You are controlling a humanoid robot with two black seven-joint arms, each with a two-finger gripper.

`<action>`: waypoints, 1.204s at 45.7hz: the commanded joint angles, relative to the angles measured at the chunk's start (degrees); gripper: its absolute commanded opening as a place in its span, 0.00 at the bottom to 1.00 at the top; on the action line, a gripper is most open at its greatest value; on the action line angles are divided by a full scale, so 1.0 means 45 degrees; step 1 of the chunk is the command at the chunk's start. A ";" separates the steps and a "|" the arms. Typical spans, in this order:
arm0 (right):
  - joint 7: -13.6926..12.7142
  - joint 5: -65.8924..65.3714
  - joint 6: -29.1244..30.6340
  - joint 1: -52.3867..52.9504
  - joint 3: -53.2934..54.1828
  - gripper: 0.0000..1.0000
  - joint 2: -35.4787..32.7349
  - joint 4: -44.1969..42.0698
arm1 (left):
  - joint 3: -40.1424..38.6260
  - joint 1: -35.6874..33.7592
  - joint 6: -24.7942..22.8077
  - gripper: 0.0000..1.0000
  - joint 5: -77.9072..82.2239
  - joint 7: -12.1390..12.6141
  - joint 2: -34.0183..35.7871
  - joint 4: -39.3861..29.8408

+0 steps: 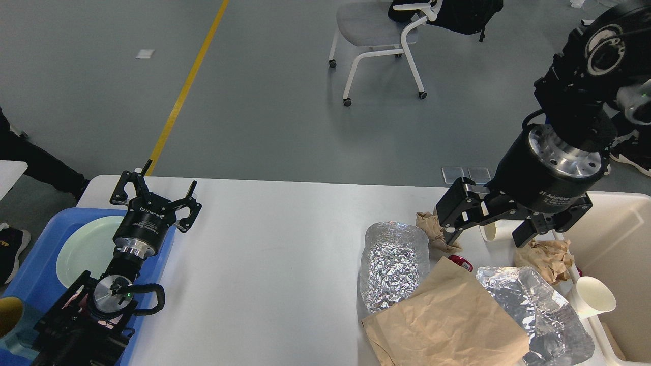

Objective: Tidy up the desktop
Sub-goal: 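Lower the right gripper and grasp the crumpled brown kraft paper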

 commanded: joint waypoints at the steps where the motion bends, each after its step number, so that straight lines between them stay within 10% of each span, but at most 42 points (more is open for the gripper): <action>1: 0.0010 0.0084 -0.0521 -0.1204 0.0589 0.98 -0.0021 0.0002 | -0.0015 0.0000 -0.0007 0.96 0.0000 -0.0001 -0.0002 -0.0001; 22: -0.0029 -0.0559 -0.5363 -0.7747 0.3033 0.92 0.1189 -0.0037 | -0.0015 0.0000 -0.0007 0.96 0.0000 0.0019 -0.0002 -0.0001; 44: -0.0068 -0.1810 -0.7573 -0.9858 0.4438 0.92 0.2030 -0.0193 | 0.0004 0.0000 -0.0007 0.96 0.0000 0.0019 -0.0002 -0.0001; 55: -0.2000 -0.2511 -0.7826 -1.0736 0.5220 0.92 0.2419 -0.0407 | -0.0015 0.0000 -0.0007 0.96 0.0000 -0.0001 -0.0002 -0.0001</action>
